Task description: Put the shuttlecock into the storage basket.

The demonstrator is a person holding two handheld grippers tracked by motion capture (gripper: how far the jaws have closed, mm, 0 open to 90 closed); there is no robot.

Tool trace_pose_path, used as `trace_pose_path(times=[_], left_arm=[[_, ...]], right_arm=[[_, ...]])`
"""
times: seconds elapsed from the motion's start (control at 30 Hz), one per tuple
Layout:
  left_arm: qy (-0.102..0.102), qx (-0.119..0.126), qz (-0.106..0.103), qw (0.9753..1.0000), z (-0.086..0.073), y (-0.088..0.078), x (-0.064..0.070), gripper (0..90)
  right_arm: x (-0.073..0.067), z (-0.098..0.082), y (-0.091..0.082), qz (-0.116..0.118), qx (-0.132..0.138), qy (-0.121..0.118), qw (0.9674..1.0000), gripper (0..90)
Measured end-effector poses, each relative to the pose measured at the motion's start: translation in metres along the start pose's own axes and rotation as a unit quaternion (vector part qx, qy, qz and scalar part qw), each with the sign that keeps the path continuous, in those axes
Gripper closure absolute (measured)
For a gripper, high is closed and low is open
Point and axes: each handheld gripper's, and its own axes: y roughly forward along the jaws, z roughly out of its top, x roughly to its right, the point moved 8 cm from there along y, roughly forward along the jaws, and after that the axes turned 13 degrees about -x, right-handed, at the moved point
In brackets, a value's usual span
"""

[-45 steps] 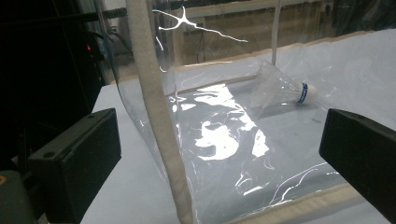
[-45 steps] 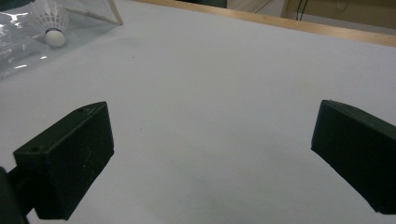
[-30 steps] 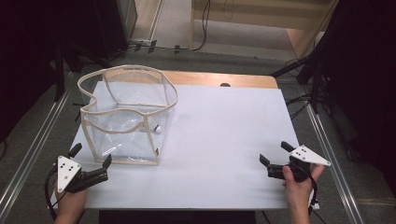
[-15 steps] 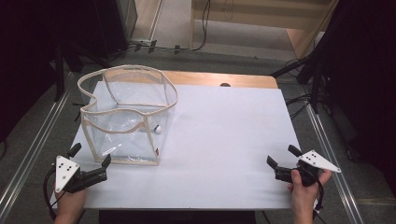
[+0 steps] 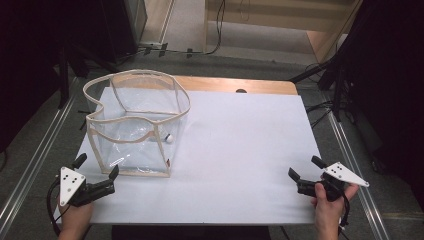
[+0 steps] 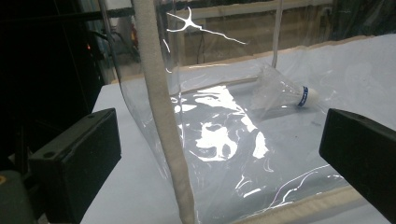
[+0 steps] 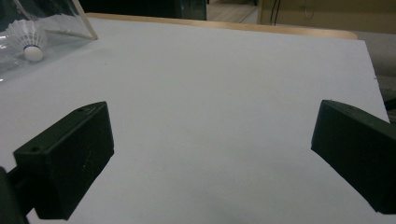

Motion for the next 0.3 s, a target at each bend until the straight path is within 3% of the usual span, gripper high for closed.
trace_pose_path(times=[0.3], left_arm=[[0.001,-0.001,0.001,1.0,0.0002,0.0007,0.0009,0.0]], right_arm=[[-0.0033,-0.0013,0.0049,0.004,-0.009,-0.006,0.9999,0.0]])
